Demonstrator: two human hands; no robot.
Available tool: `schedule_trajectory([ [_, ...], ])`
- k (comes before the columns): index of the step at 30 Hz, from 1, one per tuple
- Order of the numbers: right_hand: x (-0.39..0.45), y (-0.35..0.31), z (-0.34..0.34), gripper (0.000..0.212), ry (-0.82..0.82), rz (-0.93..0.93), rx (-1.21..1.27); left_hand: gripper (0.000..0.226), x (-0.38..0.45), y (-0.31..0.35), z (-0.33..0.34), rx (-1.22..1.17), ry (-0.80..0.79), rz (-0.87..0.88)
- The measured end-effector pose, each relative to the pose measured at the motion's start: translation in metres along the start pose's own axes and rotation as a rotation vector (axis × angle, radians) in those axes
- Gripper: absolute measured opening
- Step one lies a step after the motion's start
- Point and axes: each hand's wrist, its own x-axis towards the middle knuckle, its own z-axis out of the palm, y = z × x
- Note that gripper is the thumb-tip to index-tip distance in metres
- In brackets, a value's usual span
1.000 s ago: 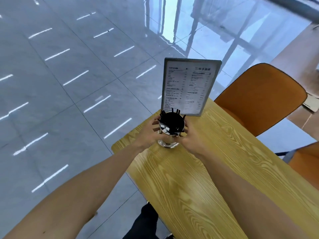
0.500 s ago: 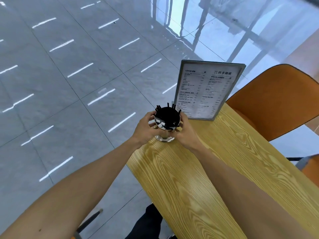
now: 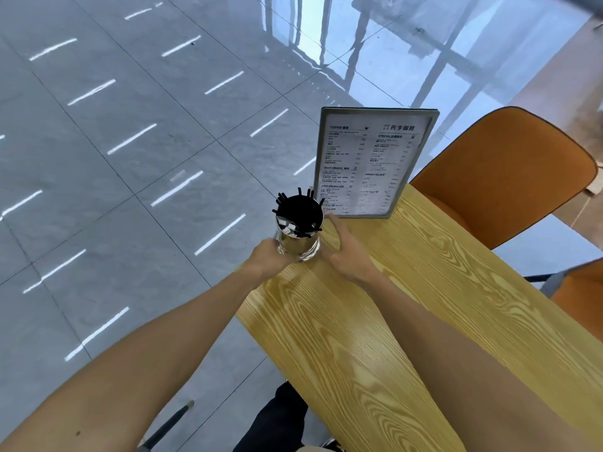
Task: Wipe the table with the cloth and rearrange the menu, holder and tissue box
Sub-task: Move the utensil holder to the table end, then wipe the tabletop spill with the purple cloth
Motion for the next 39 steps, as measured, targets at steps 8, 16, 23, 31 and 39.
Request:
schedule_trajectory([
  [8, -0.063, 0.067, -0.045, 0.081, -0.039, 0.244, -0.380, 0.077, -0.018, 0.024, 0.066, 0.478, -0.254, 0.068],
  [16, -0.180, 0.145, -0.102, 0.075, 0.073, 0.396, -0.596, 0.090, -0.064, 0.063, 0.171, 1.088, -0.243, 0.463],
  [23, -0.315, 0.210, -0.133, 0.078, 0.310, 0.507, -0.667, 0.096, -0.138, 0.080, 0.277, 1.346, -0.233, 0.755],
  [31, -0.470, 0.277, -0.118, 0.079, 0.630, 0.574, -0.582, 0.098, -0.228, 0.053, 0.407, 1.346, -0.313, 1.015],
  [39, -0.581, 0.336, -0.048, 0.070, 0.761, 0.580, -0.450, 0.091, -0.305, -0.029, 0.517, 1.395, -0.523, 1.136],
])
